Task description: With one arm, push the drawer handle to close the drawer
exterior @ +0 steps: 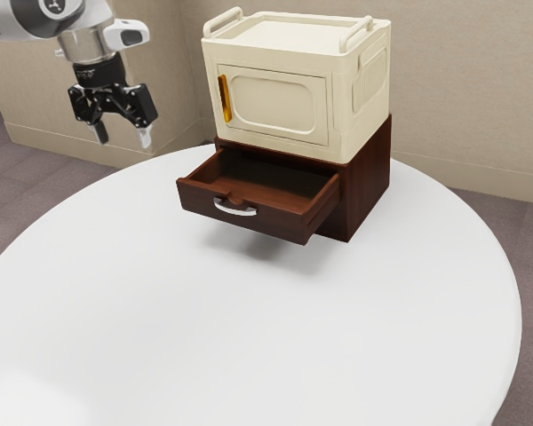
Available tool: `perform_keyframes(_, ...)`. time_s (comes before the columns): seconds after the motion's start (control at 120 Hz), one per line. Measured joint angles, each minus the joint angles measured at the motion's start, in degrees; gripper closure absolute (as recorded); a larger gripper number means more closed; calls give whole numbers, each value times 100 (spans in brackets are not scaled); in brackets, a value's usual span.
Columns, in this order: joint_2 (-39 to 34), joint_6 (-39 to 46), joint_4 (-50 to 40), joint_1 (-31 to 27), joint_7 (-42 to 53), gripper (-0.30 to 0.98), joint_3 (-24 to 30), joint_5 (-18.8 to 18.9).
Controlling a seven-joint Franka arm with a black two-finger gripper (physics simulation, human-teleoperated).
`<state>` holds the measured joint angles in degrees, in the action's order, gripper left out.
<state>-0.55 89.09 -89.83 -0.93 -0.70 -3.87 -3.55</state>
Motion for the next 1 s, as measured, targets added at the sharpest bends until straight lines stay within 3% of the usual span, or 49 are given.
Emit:
perform_keyframes(0.083, -168, 37, -231, -79, -5, 0, 12, -1)
perform_keyframes(0.308, -2870, 406, -3185, 94, -43, 0, 419, 13)
perform_keyframes(0.417, -3533, 786, -4324, 94, -70, 0, 481, 22)
perform_keyframes(0.533, -3347, 1261, -4753, 87, -91, 6, 641, 26)
perform_keyframes(0.767, -2199, 2240, -4789, 85, -154, 43, 881, 62)
perform_keyframes(1.0, -1066, 2908, -3920, 87, -310, 54, 988, 99)
